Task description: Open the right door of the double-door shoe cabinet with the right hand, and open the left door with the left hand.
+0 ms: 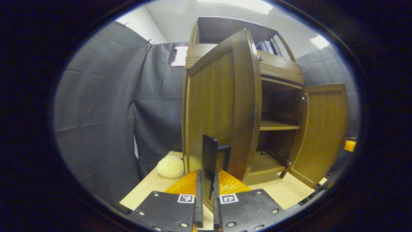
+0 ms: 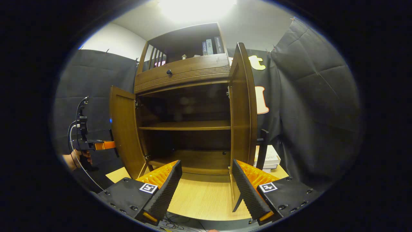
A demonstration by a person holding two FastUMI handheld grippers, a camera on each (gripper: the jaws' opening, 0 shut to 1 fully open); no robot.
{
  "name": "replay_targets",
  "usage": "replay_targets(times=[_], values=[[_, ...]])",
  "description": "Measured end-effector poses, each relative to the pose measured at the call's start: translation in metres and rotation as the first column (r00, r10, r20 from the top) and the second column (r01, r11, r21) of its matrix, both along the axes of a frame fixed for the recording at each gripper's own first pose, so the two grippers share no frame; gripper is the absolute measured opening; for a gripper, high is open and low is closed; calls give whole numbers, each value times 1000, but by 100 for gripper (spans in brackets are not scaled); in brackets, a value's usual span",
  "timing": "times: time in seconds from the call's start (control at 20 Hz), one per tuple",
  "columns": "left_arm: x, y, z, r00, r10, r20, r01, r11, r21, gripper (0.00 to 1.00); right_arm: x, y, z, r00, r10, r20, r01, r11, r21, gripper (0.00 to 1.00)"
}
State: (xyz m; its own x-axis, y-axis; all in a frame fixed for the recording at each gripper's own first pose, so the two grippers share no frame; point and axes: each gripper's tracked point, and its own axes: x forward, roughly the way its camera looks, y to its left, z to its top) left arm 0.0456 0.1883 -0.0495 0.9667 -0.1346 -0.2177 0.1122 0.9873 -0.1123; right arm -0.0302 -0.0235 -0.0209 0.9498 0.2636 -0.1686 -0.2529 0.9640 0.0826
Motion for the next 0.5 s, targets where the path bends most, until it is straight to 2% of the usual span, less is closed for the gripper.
replay_targets(times=[0.1, 0.25, 0.3, 0.5], values=[[0, 13, 1, 1000, -1, 14, 1, 1000, 17, 15, -4, 10, 6, 1000, -9, 18, 9, 1000, 2, 100], [-1, 35, 5, 1000, 9, 26, -10, 1000, 19, 16, -17, 19, 17, 999, -38, 30, 38, 999, -3, 98], [0, 42, 3, 1000, 10, 27, -11, 1000, 24, 16, -19, 23, 16, 999, -42, 32, 43, 999, -8, 92], [-3, 67, -2, 1000, 5, 28, -5, 1000, 15, 15, -20, 34, 17, 998, -64, 28, 65, 998, -21, 92]])
